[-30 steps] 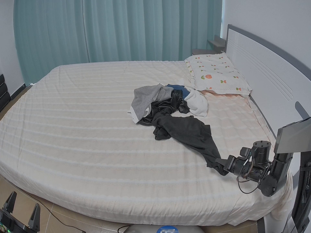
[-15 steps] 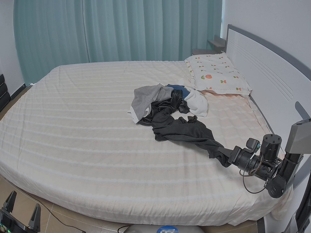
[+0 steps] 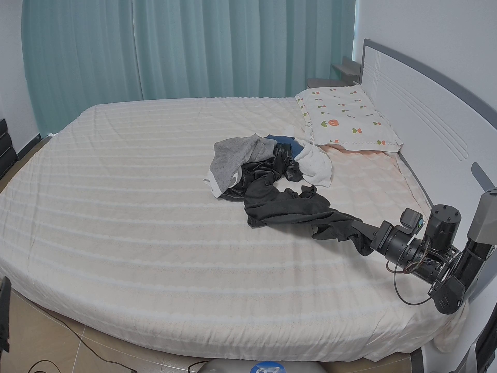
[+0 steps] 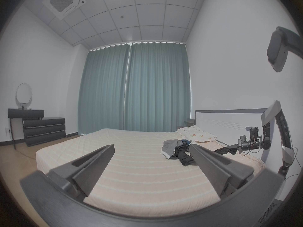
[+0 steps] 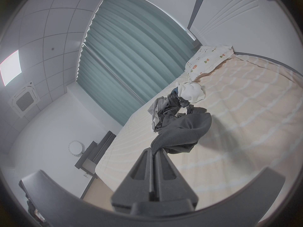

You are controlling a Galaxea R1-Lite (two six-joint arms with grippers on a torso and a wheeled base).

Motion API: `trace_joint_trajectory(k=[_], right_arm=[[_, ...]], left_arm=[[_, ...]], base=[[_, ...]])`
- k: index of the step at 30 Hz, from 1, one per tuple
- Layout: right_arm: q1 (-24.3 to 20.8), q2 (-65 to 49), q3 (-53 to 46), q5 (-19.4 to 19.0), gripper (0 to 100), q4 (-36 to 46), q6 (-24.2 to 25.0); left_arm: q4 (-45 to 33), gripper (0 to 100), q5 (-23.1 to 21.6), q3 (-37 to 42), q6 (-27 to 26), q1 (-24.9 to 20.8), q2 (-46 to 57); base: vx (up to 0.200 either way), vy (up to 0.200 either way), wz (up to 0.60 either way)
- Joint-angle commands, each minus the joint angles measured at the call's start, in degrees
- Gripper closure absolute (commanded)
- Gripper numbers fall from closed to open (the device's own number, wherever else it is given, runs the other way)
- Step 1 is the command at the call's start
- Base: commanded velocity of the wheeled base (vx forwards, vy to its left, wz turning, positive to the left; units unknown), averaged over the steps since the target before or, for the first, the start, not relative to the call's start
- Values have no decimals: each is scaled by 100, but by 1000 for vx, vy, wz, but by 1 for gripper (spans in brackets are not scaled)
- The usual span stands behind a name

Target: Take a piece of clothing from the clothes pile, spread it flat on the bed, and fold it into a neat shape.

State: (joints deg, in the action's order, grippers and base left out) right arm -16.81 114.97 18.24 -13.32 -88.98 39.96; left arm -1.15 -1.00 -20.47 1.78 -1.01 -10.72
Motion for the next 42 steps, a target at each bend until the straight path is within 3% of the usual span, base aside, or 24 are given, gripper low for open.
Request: trace_joint_trajectory(k=[1,8,11,12,14,15,16,18,22,25,32,42], right_arm=[[-270,-106,-163,23,100,-58,-50],[-446,-106,-294,23,100,-58,-59],[-437,-62,-303,23,100,-58,-67],[-384,17,-286,23,100,-58,-50],[-376,17,-277,23,100,-58,-41],[-402,-98,-294,14,100,-58,-41],[-437,-168,-312,14,100,-58,-50],[-490,-265,-356,5,100,-58,-50],[-622,-300,-409,32,100,-58,-50],[-648,-317,-444,49,100,-58,-50],[-859,-713,-523,181,100,-58,-85],[-1606,-1240,-751,436,100,-49,-111]], left_arm=[[194,0,-489,895,-600,-435,-2180],[1503,0,-489,992,-503,-1129,-4606],[1793,0,-489,1027,-503,-1287,-5186],[2189,0,-489,1010,-494,-1507,-5995],[2242,0,-489,1010,-494,-1525,-6083],[2953,0,-480,939,-468,-1718,-7006],[3252,0,-471,904,-406,-1788,-7287],[3806,0,-436,851,-196,-1947,-7779],[5177,0,-164,632,824,-2703,-8922],[5625,0,214,351,1061,-3080,-9546],[6232,0,961,-607,1052,-3344,-10829],[7243,0,996,-1214,1052,-3467,-11690]], base=[[0,0,0],[0,0,0],[0,0,0],[0,0,0],[0,0,0],[0,0,0],[0,0,0],[0,0,0],[0,0,0],[0,0,0],[0,0,0],[0,0,0]])
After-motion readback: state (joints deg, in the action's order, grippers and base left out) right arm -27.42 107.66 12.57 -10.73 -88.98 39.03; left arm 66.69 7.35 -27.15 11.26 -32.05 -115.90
